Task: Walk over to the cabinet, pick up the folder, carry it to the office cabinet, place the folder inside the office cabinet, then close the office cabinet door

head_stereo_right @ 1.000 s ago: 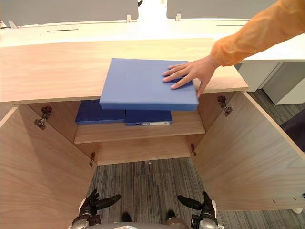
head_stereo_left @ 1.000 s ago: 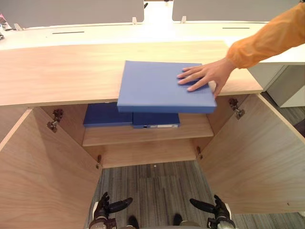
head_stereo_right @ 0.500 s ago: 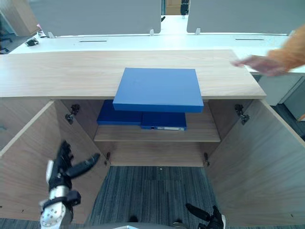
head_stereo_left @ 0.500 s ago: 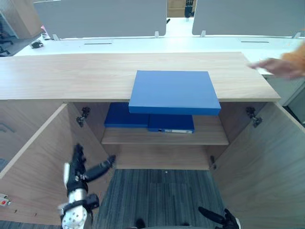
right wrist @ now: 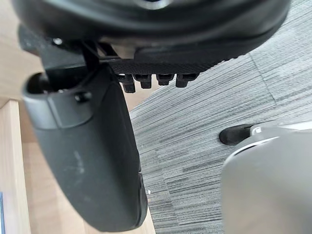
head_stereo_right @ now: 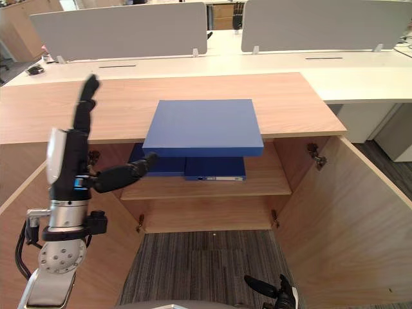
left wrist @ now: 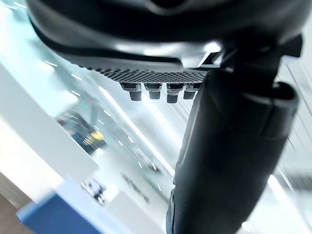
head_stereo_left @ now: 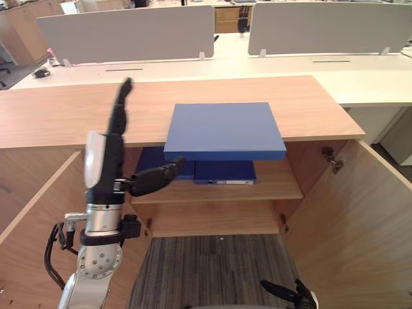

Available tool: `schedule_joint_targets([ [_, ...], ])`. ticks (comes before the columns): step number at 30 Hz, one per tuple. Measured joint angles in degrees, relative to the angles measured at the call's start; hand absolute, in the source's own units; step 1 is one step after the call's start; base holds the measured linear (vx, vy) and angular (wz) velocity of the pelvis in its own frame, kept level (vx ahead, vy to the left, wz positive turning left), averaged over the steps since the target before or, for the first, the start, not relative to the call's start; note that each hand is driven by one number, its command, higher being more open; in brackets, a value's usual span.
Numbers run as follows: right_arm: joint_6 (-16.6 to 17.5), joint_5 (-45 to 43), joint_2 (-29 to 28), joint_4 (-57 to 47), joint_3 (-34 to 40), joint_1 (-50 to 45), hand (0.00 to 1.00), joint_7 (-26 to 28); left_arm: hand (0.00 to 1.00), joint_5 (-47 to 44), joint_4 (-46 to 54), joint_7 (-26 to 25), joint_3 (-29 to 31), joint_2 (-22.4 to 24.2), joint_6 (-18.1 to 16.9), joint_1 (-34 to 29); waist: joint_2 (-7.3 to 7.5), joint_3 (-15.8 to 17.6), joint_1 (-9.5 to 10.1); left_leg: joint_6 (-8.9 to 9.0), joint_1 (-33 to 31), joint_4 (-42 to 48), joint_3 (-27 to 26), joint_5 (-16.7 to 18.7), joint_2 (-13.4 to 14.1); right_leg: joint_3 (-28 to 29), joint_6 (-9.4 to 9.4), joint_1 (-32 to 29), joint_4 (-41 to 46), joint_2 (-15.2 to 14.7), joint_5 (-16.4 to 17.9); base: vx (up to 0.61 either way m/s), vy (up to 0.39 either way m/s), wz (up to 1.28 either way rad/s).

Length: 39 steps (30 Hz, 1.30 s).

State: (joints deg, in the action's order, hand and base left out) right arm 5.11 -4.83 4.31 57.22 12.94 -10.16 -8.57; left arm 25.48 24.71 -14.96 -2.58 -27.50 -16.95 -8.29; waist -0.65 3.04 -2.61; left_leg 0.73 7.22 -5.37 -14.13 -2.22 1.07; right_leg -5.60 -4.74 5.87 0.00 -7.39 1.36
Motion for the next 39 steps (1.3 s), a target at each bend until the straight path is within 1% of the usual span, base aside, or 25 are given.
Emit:
schedule_joint_targets([
  [1,0.0,0.0,0.2,0.0,-0.1,-0.6,1.00,0.0,1.00,3.7,-2.7,0.0,-1.9,-1.3,0.4,2.3,-0.13,-0.2,-0.07,-0.02,0.0,0.0,-0.5,0.0,0.1,0.6,0.06,-0.4,0.0,0.1,0.0,-0.03,-0.003,-0.19],
  [2,0.0,0.0,0.3,0.0,-0.1,-0.9,1.00,0.0,1.00,4.7,-4.0,0.0,-2.7,-1.9,0.6,3.2,-0.15,-0.3,-0.25,-0.03,0.0,0.0,-0.5,0.0,0.0,0.6,0.10,-0.4,-0.1,0.2,-0.1,-0.02,-0.003,-0.13],
  [4,0.0,0.0,0.6,0.0,-0.9,-1.7,1.00,0.0,1.00,8.8,-7.3,0.2,-4.3,-3.5,1.4,5.6,-0.11,-0.4,-0.91,-0.28,0.0,0.0,-0.6,-0.2,0.0,0.6,0.18,-0.4,-0.2,0.2,-0.2,0.01,-0.005,-0.04],
  [5,0.0,0.0,0.7,0.0,-1.5,-1.8,1.00,0.0,1.00,11.2,-9.7,0.3,-4.7,-4.2,2.1,6.6,-0.09,-0.4,-1.56,-0.52,0.0,0.0,-0.7,-0.3,0.1,0.7,0.04,-0.4,-0.5,0.3,-0.3,0.02,-0.009,-0.05],
  [9,0.0,0.0,0.8,0.0,-2.1,-1.6,1.00,0.5,1.00,15.4,-14.7,0.6,-5.5,-4.4,4.5,8.7,0.00,-0.4,-1.67,-0.43,0.0,0.1,-1.1,-0.2,0.1,1.1,-0.29,-0.3,-1.3,0.4,-1.2,0.03,-0.008,-0.08],
  [10,0.0,0.0,0.8,-0.1,-2.1,-1.6,1.00,0.7,0.00,16.5,-15.7,0.7,-5.5,-4.4,5.2,9.0,0.04,-0.4,-1.63,-0.46,0.0,0.3,-1.1,-0.2,0.1,1.2,-0.25,-0.3,-1.4,0.5,-1.2,0.05,-0.009,-0.05],
  [13,0.0,-0.1,0.7,-0.2,-2.1,-1.5,1.00,1.2,0.00,19.3,-19.1,1.3,-5.6,-4.5,7.8,10.5,0.14,-0.5,-1.62,-0.55,0.0,0.3,-1.1,0.0,0.1,1.5,-0.11,-0.2,-2.2,0.5,-1.6,0.03,-0.013,-0.08],
  [15,0.0,-0.1,0.6,-0.5,-2.1,-1.5,1.00,1.4,0.00,20.8,-20.7,0.9,-5.7,-4.5,8.5,11.7,0.28,-0.6,-1.62,-0.52,0.0,0.3,-1.1,0.1,0.1,1.7,-0.03,-0.2,-2.5,0.5,-1.8,0.01,-0.018,-0.07],
  [17,-0.1,-0.1,0.6,-0.5,-2.1,-1.5,1.00,1.5,0.00,20.9,-20.7,0.8,-5.7,-4.6,8.8,14.2,0.68,-0.8,-1.48,-0.44,0.0,0.3,-1.1,0.2,0.1,1.7,0.05,-0.1,-2.7,0.5,-1.8,0.00,0.000,0.00],
  [19,-0.1,-0.1,0.6,-0.6,-2.1,-1.4,1.00,1.6,0.00,20.9,-20.7,0.9,-5.5,-4.7,8.8,15.1,0.88,-1.0,-1.59,-0.38,0.0,0.3,-1.2,0.3,0.0,1.8,0.06,-0.1,-3.0,0.5,-2.0,-0.01,-0.010,-0.02],
  [21,-0.1,-0.1,0.6,-0.9,-2.1,-1.3,1.00,1.6,0.00,20.9,-19.8,-0.5,-5.4,-4.7,8.2,15.6,1.05,-1.1,-1.64,-0.41,0.0,0.1,-1.3,0.3,0.0,1.9,0.05,-0.1,-3.2,0.5,-2.0,-0.03,-0.020,-0.04],
  [22,-0.2,-0.1,0.6,-0.9,-2.1,-1.4,1.00,1.6,0.00,20.7,-18.2,-1.0,-4.6,-4.6,7.8,16.2,1.18,-1.1,-1.62,-0.41,0.0,0.0,-1.4,0.4,0.0,1.9,0.05,-0.1,-3.2,0.5,-2.1,0.00,0.000,0.00],
  [24,-0.2,-0.2,0.6,-1.0,-2.1,-1.4,1.00,1.5,0.00,19.2,-15.6,0.0,-3.8,-4.4,7.7,16.0,1.18,-1.2,-1.64,-0.45,0.0,0.0,-1.5,0.5,0.0,2.0,0.05,-0.1,-3.3,0.5,-2.1,-0.01,-0.010,-0.02],
  [26,-0.4,-0.4,0.3,-2.0,-2.1,-1.4,1.00,1.5,0.00,17.7,-14.5,0.7,-3.8,-3.0,6.5,14.2,1.19,-1.2,-1.64,-0.47,0.0,0.0,-1.6,0.6,0.0,2.1,0.00,-0.1,-3.5,0.4,-2.1,0.00,-0.011,-0.04],
  [27,-0.4,-0.6,0.1,-2.6,-2.1,-1.5,1.00,1.5,0.00,17.2,-13.3,1.0,-3.7,-2.0,6.5,12.9,1.24,-1.2,-1.63,-0.22,0.0,0.0,-2.1,0.7,0.0,2.6,-0.13,-0.3,-3.5,0.5,-2.2,-0.01,-0.015,-0.16],
  [29,-0.4,-0.6,-0.4,-5.1,-2.1,-1.7,1.00,1.3,0.00,16.2,-8.8,1.2,-3.2,0.2,6.4,9.3,1.29,-1.3,-1.40,-0.04,-0.3,0.1,-2.8,1.0,0.1,3.6,-0.22,-1.0,-3.3,0.5,-2.2,0.01,-0.014,-0.20],
  [31,-0.4,-0.8,-0.9,-8.5,-2.1,-1.9,1.00,1.0,0.00,14.5,-5.4,1.6,-3.0,2.2,5.3,6.4,1.30,-1.3,-1.43,-0.14,-0.5,0.3,-3.3,1.1,0.1,4.1,-0.29,-1.5,-3.3,0.5,-2.3,0.02,-0.015,-0.13],
  [33,-0.4,-2.0,-1.9,-15.4,-2.1,-3.0,1.00,0.7,0.00,11.4,-1.7,2.5,-2.7,4.9,4.2,3.4,1.31,-1.3,-1.51,-0.28,-0.6,0.3,-3.4,1.1,0.1,4.2,-0.34,-1.6,-3.1,0.6,-2.3,0.01,-0.028,-0.08],
  [34,-0.3,-2.9,-2.6,-20.8,-2.1,-4.1,1.00,0.6,0.00,9.4,0.3,3.0,-2.7,6.8,3.8,1.7,1.31,-1.3,-1.52,-0.38,-0.6,0.3,-3.4,1.2,0.1,4.3,-0.34,-1.6,-3.0,0.6,-2.3,0.00,-0.034,-0.03],
  [36,0.3,-4.1,-3.4,-28.9,-2.1,-5.2,1.00,0.8,0.00,3.9,3.2,4.1,-2.2,9.6,2.9,-1.4,1.34,-1.2,-1.51,-0.47,-0.6,0.3,-3.5,1.3,0.1,4.5,-0.34,-1.6,-2.8,0.7,-2.3,-0.02,-0.039,-0.01],
  [37,0.4,-4.5,-3.5,-31.3,-2.1,-5.6,1.00,0.8,0.00,2.7,4.1,4.2,-2.2,10.2,2.8,-2.3,1.35,-1.2,-1.47,-0.48,-0.6,0.3,-3.5,1.3,0.1,4.5,-0.34,-1.7,-2.8,0.7,-2.3,-0.04,-0.043,0.00],
  [39,1.2,-7.5,-4.1,-40.7,-2.1,-7.1,1.00,2.4,0.00,-4.8,7.1,5.2,-0.6,12.1,2.2,-6.0,1.36,-1.2,-1.44,-0.33,-0.6,0.3,-3.5,1.5,0.2,4.6,-0.34,-2.0,-2.5,0.7,-2.3,-0.05,-0.036,-0.01],
])
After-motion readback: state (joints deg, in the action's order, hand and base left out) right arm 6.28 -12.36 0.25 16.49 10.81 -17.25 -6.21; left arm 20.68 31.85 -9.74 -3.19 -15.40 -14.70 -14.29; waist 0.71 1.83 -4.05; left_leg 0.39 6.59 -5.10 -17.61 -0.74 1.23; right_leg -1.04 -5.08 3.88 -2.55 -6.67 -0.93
